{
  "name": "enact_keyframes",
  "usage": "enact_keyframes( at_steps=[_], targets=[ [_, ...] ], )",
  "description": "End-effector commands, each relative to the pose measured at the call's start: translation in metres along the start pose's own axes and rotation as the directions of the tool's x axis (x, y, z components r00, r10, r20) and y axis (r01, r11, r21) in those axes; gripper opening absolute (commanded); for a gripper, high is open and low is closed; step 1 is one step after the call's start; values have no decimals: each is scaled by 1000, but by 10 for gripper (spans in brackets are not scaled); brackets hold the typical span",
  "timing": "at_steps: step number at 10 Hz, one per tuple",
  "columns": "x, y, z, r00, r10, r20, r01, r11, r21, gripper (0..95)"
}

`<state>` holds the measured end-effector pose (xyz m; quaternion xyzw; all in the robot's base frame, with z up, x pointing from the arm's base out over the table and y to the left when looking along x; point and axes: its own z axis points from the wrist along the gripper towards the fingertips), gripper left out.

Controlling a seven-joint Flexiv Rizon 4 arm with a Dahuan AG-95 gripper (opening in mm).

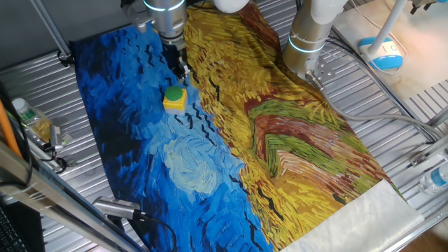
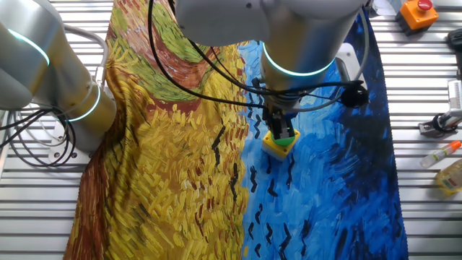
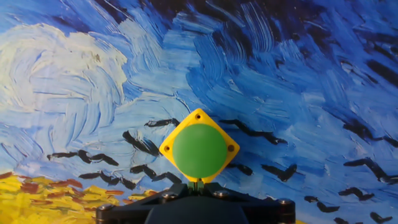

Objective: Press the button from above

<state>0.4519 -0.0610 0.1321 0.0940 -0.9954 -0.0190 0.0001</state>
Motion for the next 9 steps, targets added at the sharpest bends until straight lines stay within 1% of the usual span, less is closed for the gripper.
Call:
enact_keyframes(
  at_steps=[1, 3, 4, 5, 9],
  targets=[
    [-2, -2, 0, 1000, -3, 5, 3, 1000, 0, 0],
    [-13, -11, -2, 1000, -13, 3, 13, 1000, -4, 0],
    [-23, -16, -2, 1000, -14, -5, 14, 1000, -6, 0],
    [-28, -14, 1, 1000, -10, -5, 10, 1000, -4, 0],
    [-30, -8, 8, 1000, -10, -4, 10, 1000, -5, 0]
  ],
)
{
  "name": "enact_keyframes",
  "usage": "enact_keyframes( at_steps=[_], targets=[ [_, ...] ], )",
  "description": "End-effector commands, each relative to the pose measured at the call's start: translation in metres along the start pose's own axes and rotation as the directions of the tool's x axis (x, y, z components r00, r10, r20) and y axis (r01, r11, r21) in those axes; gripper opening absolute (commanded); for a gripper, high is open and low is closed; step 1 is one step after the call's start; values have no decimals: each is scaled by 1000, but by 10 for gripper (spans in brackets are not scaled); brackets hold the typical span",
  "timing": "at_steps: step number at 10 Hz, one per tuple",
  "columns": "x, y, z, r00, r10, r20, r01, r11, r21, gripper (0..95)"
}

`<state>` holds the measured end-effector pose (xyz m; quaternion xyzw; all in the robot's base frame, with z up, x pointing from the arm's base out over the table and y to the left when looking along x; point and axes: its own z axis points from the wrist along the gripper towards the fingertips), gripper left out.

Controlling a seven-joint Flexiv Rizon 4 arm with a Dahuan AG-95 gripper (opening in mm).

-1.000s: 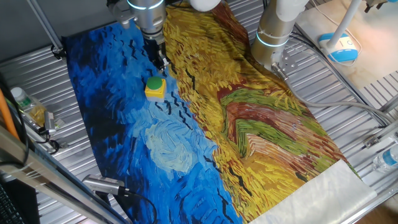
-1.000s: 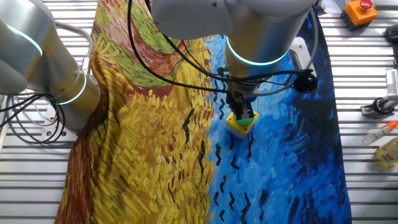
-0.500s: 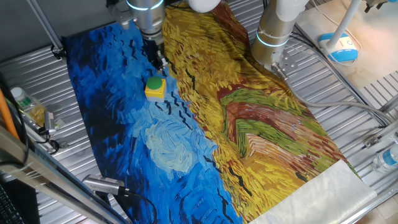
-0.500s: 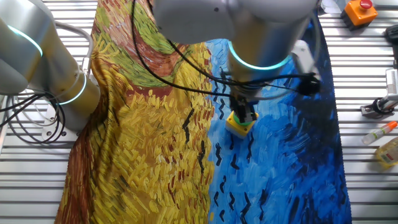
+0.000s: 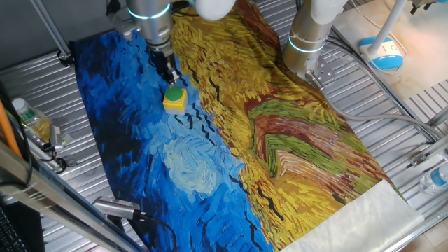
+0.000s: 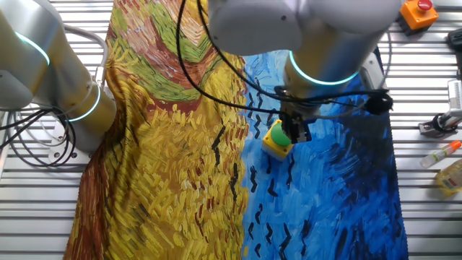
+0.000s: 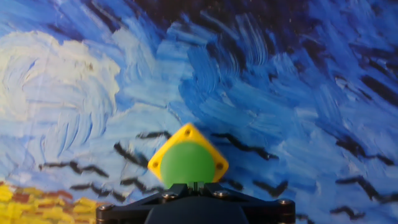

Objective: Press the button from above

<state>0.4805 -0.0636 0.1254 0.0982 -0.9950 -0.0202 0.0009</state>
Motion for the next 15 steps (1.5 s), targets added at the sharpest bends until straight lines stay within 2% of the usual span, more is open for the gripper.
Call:
enact_keyframes(
  at_steps=[1, 11, 15],
  targets=[
    [-3, 1, 7, 1000, -2, 0, 2, 1000, -3, 0],
    [-4, 5, 23, 1000, 0, 12, 0, 1000, -4, 0],
    [-4, 9, 35, 1000, 4, 17, -4, 1000, -2, 0]
  ],
)
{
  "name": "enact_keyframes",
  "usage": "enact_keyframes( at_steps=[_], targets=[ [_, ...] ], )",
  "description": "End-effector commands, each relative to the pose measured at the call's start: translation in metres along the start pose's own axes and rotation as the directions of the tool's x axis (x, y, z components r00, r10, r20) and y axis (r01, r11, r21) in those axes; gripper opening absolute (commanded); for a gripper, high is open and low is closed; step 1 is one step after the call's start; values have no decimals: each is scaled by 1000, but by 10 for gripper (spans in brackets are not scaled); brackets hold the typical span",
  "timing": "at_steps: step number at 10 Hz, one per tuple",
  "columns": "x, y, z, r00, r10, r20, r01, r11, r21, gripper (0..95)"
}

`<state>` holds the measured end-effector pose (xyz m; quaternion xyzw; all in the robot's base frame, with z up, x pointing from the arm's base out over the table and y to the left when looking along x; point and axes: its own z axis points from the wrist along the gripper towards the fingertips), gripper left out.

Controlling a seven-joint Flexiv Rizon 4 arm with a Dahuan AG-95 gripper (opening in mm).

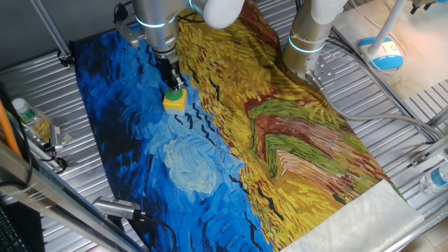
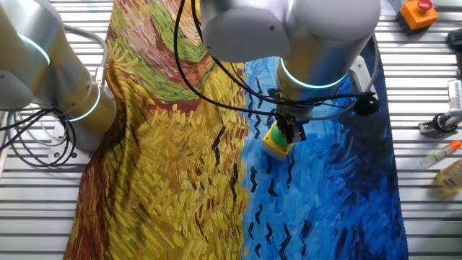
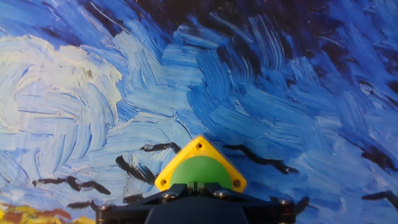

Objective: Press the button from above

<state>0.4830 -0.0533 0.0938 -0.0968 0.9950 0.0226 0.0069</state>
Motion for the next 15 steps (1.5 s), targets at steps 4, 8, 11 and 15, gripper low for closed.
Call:
enact_keyframes(
  at_steps=[4, 8, 11, 15],
  targets=[
    [0, 1, 6, 1000, 4, 2, -4, 1000, 0, 0],
    [0, -4, -13, 1000, -16, -5, 16, 1000, -6, 0],
    [0, -7, -36, 1000, -31, 0, 31, 1000, 2, 0],
    [0, -8, -72, 997, -77, -1, 77, 996, 44, 0]
  ],
)
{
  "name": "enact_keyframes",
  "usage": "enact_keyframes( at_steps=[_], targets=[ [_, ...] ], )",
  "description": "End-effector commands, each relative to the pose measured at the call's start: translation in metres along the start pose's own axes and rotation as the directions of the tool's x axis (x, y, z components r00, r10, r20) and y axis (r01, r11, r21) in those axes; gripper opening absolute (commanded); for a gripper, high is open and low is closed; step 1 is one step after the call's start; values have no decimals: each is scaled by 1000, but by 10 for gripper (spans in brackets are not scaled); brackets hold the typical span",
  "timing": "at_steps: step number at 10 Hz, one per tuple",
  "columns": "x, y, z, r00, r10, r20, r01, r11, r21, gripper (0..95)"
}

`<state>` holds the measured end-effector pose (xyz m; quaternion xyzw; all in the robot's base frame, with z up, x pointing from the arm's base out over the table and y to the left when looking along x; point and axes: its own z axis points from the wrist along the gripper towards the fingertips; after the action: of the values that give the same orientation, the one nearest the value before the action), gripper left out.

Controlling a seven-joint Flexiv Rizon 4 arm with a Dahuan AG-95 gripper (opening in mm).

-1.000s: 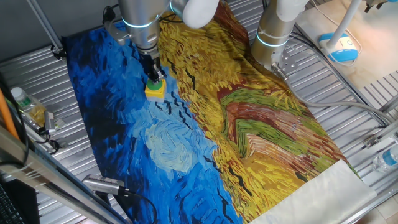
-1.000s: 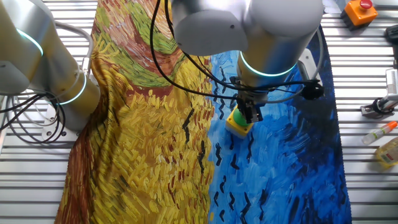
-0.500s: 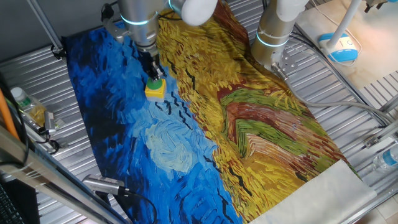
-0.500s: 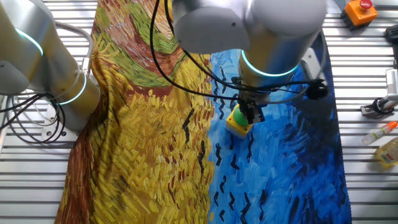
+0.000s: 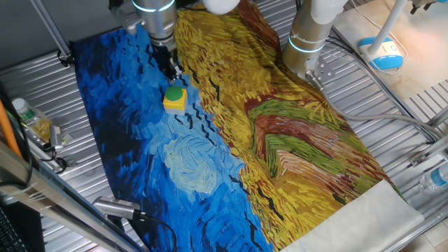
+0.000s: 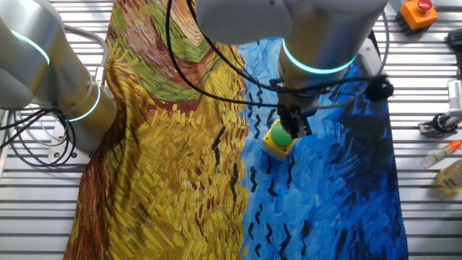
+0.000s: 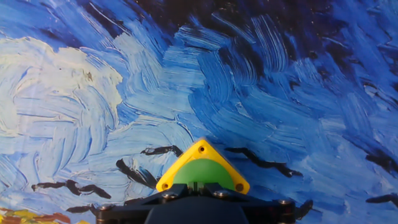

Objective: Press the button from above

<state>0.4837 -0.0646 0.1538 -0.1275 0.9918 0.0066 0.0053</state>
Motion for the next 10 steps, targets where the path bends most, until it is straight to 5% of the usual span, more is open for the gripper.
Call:
enact_keyframes(
  at_steps=[1, 5, 10],
  targets=[
    [-1, -1, -16, 1000, -24, 16, 24, 999, 23, 0],
    [-2, 0, -31, 999, -11, 30, 11, 1000, 23, 0],
    [0, 11, -72, 999, -38, 8, 38, 999, 19, 0]
  ],
)
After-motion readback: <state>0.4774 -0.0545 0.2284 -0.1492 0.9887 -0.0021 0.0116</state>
